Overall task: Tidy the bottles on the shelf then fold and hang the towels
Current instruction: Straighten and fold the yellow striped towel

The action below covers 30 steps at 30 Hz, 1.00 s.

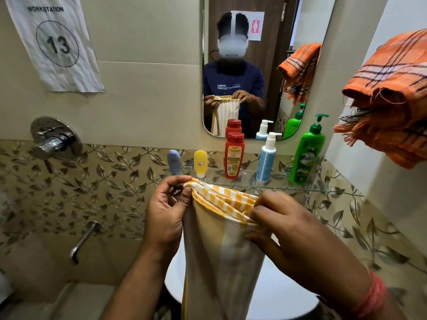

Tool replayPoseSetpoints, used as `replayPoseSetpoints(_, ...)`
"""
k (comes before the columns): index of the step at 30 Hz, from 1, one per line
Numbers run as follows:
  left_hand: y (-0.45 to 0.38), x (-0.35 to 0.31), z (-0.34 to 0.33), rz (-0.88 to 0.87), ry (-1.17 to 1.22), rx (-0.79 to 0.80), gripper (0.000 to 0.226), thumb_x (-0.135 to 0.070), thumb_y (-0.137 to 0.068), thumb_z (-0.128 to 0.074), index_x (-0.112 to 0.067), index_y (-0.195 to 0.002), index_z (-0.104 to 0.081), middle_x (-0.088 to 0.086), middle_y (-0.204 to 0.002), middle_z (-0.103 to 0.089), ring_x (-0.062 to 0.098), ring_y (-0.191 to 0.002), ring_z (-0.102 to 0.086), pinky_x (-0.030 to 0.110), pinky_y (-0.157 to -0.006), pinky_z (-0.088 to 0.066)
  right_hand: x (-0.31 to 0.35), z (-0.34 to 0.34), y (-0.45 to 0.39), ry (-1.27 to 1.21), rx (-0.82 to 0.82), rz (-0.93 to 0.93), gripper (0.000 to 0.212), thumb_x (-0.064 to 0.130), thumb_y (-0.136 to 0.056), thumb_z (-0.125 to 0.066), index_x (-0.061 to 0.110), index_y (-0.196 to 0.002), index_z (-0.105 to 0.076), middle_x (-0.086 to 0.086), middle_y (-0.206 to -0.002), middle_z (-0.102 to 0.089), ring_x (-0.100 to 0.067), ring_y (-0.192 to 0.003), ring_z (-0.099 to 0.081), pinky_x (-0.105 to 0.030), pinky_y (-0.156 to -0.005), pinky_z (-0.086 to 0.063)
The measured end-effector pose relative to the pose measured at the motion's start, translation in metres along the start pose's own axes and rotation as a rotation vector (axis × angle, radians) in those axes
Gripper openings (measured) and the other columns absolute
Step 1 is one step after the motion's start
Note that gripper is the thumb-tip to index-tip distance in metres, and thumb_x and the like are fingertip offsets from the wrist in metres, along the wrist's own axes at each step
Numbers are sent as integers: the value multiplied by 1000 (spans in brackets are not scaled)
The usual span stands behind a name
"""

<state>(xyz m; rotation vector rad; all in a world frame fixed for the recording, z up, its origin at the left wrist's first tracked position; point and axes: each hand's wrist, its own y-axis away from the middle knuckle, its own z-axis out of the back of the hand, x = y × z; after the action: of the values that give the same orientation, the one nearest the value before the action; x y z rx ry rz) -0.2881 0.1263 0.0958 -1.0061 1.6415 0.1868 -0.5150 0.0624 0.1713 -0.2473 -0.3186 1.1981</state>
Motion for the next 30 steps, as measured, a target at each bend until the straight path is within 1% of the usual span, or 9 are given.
replayPoseSetpoints(7,10,3,-9,-1,-16,44,20,-14,-83,-63,-12,-102,-67,0,-94,-75,11,-84,-71,20,-72,-57,-4,3,-10,23,285,38,19,43,-93,-58,29,-105,-64,15,-104,-48,-7,-91,-52,-24,-75,-44)
replayPoseSetpoints(11,8,-1,-12,-8,-12,56,19,-14,-83,-62,-12,-101,-67,-2,-91,-75,11,-83,-71,20,-71,-57,-9,-4,-11,-181,329,99,23,43,-97,-54,23,-90,-63,13,-97,-51,-6,-86,-51,-25,-74,-43)
replayPoseSetpoints(16,8,-5,-16,-38,-21,87,18,-13,-83,-62,-11,-100,-66,-3,-89,-75,10,-81,-71,20,-71,-57,-22,-15,-8,-506,429,9,30,19,-103,-47,30,-127,-61,11,-115,-68,-6,-106,-61,-25,-92,-49)
replayPoseSetpoints(19,8,-5,-17,-26,-34,96,19,-14,-83,-62,-11,-101,-66,-3,-90,-75,11,-82,-72,20,-71,-58,-21,-18,-14,-405,481,68,21,11,-97,-56,23,-112,-64,8,-101,-69,-8,-91,-62,-29,-81,-52)
replayPoseSetpoints(22,8,-4,-18,-5,-37,96,20,-16,-83,-63,-11,-102,-67,-1,-92,-75,14,-83,-73,22,-71,-58,-13,-20,-23,-393,501,116,18,15,-91,-65,27,-104,-67,19,-88,-67,4,-79,-59,-10,-71,-43)
replayPoseSetpoints(24,7,-3,-17,5,-43,92,20,-17,-82,-63,-12,-102,-67,3,-94,-75,17,-85,-73,23,-72,-58,-9,-23,-28,-356,516,125,20,16,-89,-67,28,-106,-69,16,-91,-69,7,-75,-57,-6,-70,-41)
replayPoseSetpoints(26,6,-2,-16,7,-49,92,20,-17,-83,-63,-13,-102,-68,4,-95,-74,18,-85,-73,24,-72,-58,-8,-27,-31,-297,513,138,18,17,-88,-67,26,-104,-69,10,-95,-72,2,-76,-58,-10,-69,-44)
replayPoseSetpoints(28,6,-3,-17,1,-52,92,20,-17,-83,-63,-12,-102,-67,3,-94,-74,17,-84,-73,24,-71,-58,-6,-30,-34,-227,491,170,10,18,-88,-65,23,-96,-69,5,-89,-71,-7,-76,-59,-21,-68,-48)
replayPoseSetpoints(30,5,-3,-17,-7,-55,69,20,-17,-83,-62,-11,-101,-67,1,-92,-74,15,-83,-73,23,-71,-58,-6,-31,-35,-201,444,170,9,19,-89,-63,25,-94,-68,9,-85,-68,-8,-74,-58,-22,-66,-47)
